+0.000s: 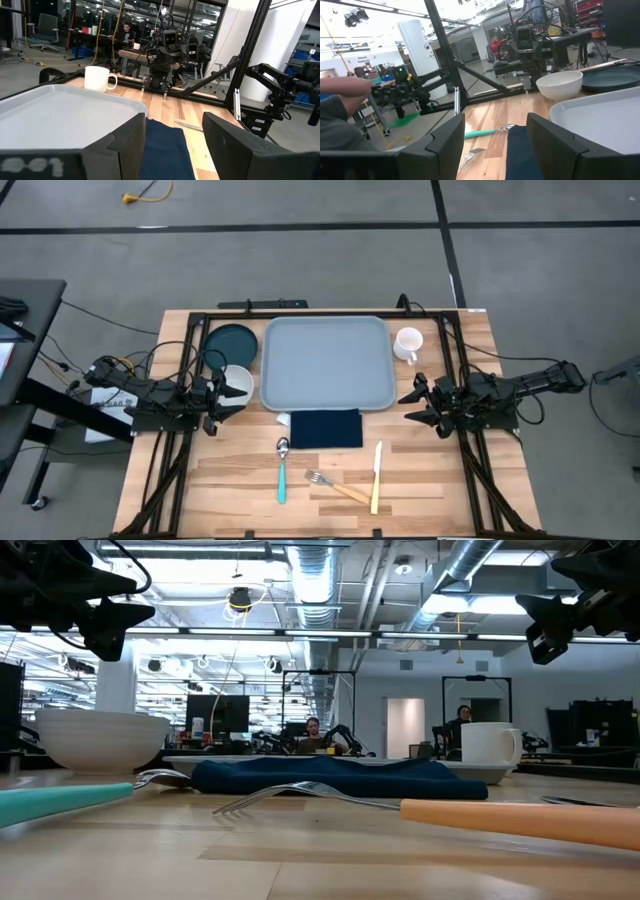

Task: Set up tray

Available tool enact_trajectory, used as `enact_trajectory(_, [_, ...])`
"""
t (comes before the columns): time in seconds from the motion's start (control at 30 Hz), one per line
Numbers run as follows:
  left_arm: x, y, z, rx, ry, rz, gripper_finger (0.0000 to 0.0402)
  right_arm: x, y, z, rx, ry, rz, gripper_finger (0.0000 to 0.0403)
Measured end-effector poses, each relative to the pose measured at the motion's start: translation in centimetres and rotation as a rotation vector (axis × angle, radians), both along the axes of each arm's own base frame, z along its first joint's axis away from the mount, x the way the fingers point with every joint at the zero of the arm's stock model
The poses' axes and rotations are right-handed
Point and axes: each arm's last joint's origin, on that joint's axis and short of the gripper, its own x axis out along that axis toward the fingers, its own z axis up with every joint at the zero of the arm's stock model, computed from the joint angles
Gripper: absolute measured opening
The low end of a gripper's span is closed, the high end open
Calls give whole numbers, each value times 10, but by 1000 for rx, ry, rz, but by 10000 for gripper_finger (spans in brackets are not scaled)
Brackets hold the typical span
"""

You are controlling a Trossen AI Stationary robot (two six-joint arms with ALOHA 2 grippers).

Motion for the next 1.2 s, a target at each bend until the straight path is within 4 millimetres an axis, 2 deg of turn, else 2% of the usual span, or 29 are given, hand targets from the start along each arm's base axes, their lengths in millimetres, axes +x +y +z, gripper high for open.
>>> enact_trajectory(1.13, [0, 0, 0, 0, 0, -1, 187, 0, 0, 0, 0, 0, 0, 205])
enact_trajectory(1.2, [0, 0, 0, 38, 1, 1, 187, 0, 0, 0, 0, 0, 0, 205])
